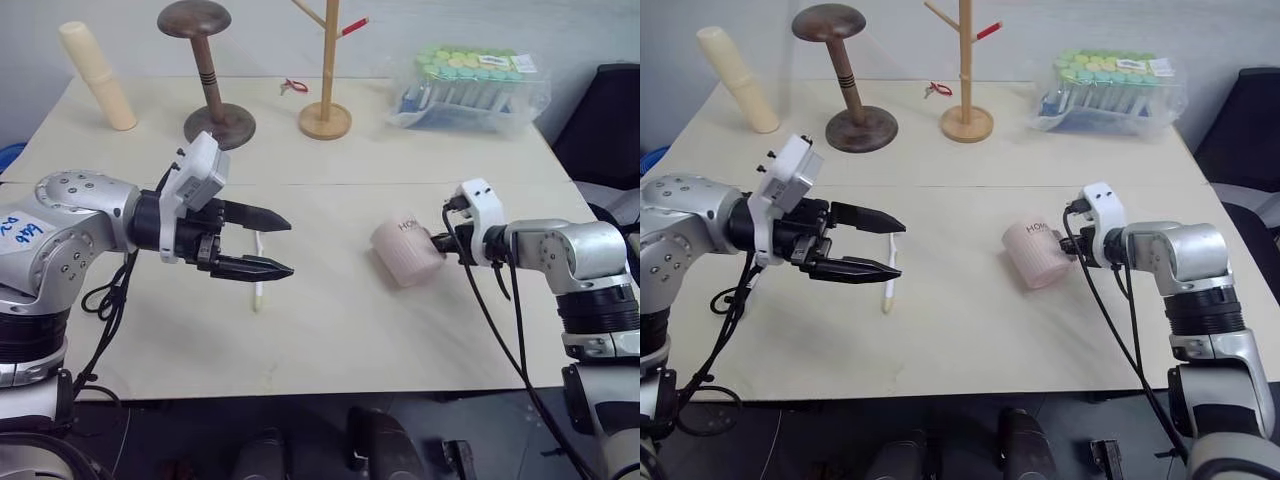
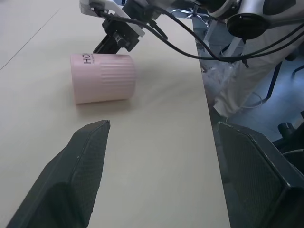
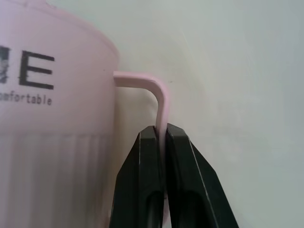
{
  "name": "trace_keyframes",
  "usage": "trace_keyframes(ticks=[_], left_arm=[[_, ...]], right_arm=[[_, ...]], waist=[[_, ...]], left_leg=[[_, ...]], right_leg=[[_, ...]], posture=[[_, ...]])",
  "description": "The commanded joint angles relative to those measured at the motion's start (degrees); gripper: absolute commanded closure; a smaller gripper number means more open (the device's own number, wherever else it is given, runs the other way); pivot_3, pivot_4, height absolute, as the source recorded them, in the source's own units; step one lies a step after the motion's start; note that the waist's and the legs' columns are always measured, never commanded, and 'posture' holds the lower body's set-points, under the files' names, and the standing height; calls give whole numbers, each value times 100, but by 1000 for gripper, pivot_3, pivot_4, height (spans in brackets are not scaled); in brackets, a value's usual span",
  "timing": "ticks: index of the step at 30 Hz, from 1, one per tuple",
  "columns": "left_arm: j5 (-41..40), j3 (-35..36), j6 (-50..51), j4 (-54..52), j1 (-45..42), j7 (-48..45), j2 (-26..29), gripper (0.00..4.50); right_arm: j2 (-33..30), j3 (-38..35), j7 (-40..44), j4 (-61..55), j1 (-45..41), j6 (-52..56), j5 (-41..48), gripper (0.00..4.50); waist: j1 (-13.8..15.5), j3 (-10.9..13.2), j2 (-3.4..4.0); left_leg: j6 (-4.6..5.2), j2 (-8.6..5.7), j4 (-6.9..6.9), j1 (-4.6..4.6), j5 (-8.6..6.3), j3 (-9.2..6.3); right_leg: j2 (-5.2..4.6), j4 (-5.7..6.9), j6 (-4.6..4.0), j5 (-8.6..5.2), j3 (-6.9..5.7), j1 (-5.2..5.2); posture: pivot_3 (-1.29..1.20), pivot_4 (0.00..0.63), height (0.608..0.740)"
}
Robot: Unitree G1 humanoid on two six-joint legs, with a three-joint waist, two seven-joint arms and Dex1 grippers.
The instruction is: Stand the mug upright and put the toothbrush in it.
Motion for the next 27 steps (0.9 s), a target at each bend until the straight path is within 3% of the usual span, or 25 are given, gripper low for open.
trace_keyframes(ticks=[1,3,7,11,15,20,25,27], left_arm=[[-25,67,-52,-18,-93,37,-18,671],[-12,128,-33,40,-90,143,-53,671],[-60,454,84,222,42,510,-73,671],[-92,728,215,259,212,833,-35,671],[-227,1059,483,264,352,982,107,671],[-147,1259,517,321,594,1032,392,671],[-255,1316,545,309,587,1052,471,671],[-266,1296,542,305,574,1068,455,671]], right_arm=[[-42,-484,-136,-31,-25,-122,-50,4461],[154,-853,-212,-209,-49,-413,82,4461],[1250,-1539,-872,-673,-197,-1442,250,4461],[2189,-734,-1324,-642,77,-3528,-752,4461],[2938,-227,-2072,427,326,-5981,-1811,4461],[3356,-157,-2469,1774,617,-7514,-2164,4461],[3277,-9,-2132,1804,1147,-7983,-2279,4461],[3215,-5,-1961,1688,1326,-7985,-2249,3962]], waist=[[2,0,0],[4,0,0],[-56,0,1],[-92,2,5],[-148,2,5],[-167,3,7],[-207,3,9],[-201,3,8]], left_leg=[[0,0,0,0,0,0],[0,0,1,-2,0,0],[-3,3,-5,2,2,2],[-11,6,-22,8,5,4],[-11,1,-22,7,6,3],[-10,-4,-15,3,6,-12],[-12,4,-17,9,7,-17],[-12,5,-18,15,6,-18]], right_leg=[[0,0,0,0,0,0],[-1,0,0,0,1,0],[3,1,0,0,2,-4],[10,3,-6,-4,2,-11],[7,4,-7,-4,1,-11],[0,5,-7,-4,-3,-7],[6,4,-9,-5,-6,1],[6,5,-10,-6,-4,7]], posture=[[0,150,740],[0,150,740],[0,150,740],[0,150,740],[0,150,740],[0,150,740],[0,150,740],[0,150,740]])
